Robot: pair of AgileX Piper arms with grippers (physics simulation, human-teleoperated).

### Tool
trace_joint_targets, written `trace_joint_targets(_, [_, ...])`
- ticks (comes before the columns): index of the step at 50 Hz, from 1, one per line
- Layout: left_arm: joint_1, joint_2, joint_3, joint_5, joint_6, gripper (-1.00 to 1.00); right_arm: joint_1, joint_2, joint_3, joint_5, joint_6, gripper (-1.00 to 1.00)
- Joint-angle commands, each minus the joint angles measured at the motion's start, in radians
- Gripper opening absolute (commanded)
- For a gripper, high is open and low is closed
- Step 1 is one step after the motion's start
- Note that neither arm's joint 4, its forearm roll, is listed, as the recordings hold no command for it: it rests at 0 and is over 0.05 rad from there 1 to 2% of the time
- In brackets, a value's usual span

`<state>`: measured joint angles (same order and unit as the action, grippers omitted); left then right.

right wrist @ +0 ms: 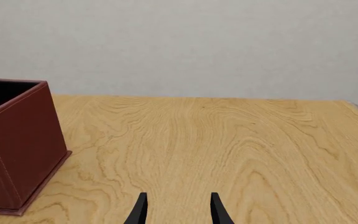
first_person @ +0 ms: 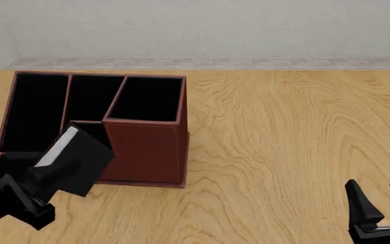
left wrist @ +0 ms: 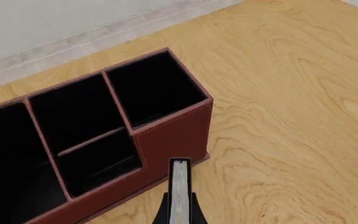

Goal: Pick up the book and place it in the left compartment of the caddy.

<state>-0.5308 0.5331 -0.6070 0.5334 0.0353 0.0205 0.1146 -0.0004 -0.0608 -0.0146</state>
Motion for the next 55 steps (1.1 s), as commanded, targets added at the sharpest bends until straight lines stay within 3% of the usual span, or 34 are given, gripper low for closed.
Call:
trace_joint_targets(1, [0.126, 0.001, -0.107, 0.034, 0.070, -1.00, -0.001, -0.005, 0.000, 0.005, 0.001, 1.00])
trace_joint_targets(12, [0.237, 0.046, -0.198, 0.034, 0.157, -1.00, -0.002, -0.005, 0.000, 0.003, 0.006, 1.00])
trace_joint_targets(26, [0.355, 0.087, -0.250, -0.004, 0.205, -1.00, -0.001, -0.006, 0.000, 0.004, 0.006, 1.00])
trace_joint_targets(44, [0.541, 0.225, -0.339, -0.036, 0.193, -1.00, 0.000, -0.001, 0.000, 0.001, 0.006, 1.00])
trace_joint_targets(55, [0.594, 0.315, -0.361, -0.058, 0.205, -1.00, 0.001, 0.013, 0.000, -0.010, 0.005, 1.00])
